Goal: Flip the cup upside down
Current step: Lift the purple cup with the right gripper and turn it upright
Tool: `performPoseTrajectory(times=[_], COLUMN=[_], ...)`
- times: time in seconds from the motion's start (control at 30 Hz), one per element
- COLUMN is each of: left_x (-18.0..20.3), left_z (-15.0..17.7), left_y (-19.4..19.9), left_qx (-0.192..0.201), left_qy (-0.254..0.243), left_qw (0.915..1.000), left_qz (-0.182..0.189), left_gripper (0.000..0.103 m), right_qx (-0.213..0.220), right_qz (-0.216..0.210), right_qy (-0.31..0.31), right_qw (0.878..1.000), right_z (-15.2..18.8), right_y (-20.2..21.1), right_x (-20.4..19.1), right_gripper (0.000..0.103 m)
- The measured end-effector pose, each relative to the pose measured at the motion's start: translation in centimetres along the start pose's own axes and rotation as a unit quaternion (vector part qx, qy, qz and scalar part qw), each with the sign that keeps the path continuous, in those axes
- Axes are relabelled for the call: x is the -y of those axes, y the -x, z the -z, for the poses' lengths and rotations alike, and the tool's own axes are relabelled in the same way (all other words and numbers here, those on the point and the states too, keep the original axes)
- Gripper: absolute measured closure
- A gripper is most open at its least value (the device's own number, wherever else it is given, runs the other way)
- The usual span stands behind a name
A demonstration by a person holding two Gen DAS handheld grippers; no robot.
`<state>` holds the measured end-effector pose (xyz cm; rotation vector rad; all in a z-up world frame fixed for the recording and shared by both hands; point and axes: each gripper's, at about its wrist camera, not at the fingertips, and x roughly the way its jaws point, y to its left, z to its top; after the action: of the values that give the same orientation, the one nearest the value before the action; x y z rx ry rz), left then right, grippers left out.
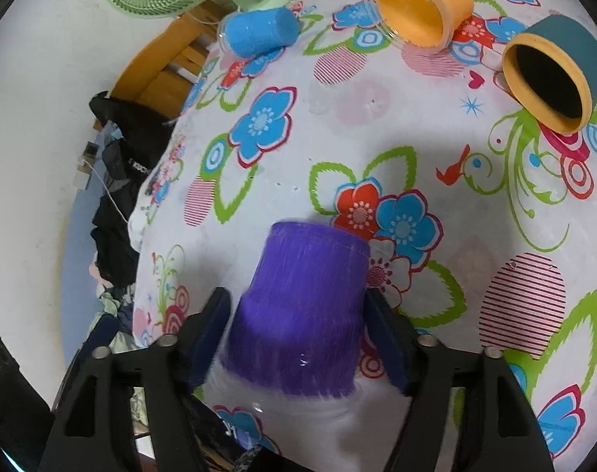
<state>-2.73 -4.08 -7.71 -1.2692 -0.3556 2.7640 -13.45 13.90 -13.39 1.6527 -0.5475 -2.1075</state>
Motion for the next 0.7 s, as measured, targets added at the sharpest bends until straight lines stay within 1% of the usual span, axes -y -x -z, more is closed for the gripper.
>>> performPoseTrajectory(times=[0.03, 0.07, 0.13, 0.33, 0.47, 0.53, 0.57, 0.67, 0.7], left_x=[0.0, -0.1, -0.2, -0.3, -0.3, -0.2, -0.1, 0.4, 0.8], left_z=[0.0, 0.0, 0.0, -0.1, -0.2, -0.3, -0.5, -1.2, -1.6], left_y=[-0.1, -0.1, -0.1, -0.1, 0.1, 0.2, 0.2, 0.3, 0.1], left_qx=[-0.001, -0.002, -0.003, -0.004, -0.003, -0.004, -0.004, -0.003, -0.003], left_qy=[0.0, 0.0, 0.001, 0.002, 0.0, -0.003, -0.005, -0.016, -0.027], left_qw=[1.0, 1.0, 1.0, 1.0, 1.0, 1.0, 0.9999, 0.9998, 0.9995], left_qz=[-0.002, -0.004, -0.002, 0.0, 0.005, 0.009, 0.011, 0.015, 0.015], left_gripper=[0.0, 0.0, 0.0, 0.0, 0.0, 0.0, 0.0, 0.0, 0.0], right_qx=[0.002, 0.002, 0.0, 0.001, 0.018, 0.042, 0.056, 0.099, 0.111], right_qz=[0.003, 0.004, -0.001, -0.008, -0.033, -0.057, -0.061, -0.054, -0.05], right_qy=[-0.002, -0.003, -0.004, 0.0, -0.005, -0.02, -0.024, -0.03, -0.033], right_qw=[1.0, 1.0, 1.0, 1.0, 0.999, 0.997, 0.996, 0.993, 0.992], right_z=[0.0, 0.0, 0.0, 0.1, 0.3, 0.6, 0.6, 1.0, 1.1], right_y=[0.0, 0.0, 0.0, 0.4, 2.0, 3.7, 4.6, 7.5, 8.3], right_x=[0.1, 0.1, 0.2, -0.2, 0.3, 1.2, 1.7, 3.1, 3.6], right_gripper=[0.019, 0.016, 0.013, 0.012, 0.012, 0.012, 0.012, 0.011, 0.011])
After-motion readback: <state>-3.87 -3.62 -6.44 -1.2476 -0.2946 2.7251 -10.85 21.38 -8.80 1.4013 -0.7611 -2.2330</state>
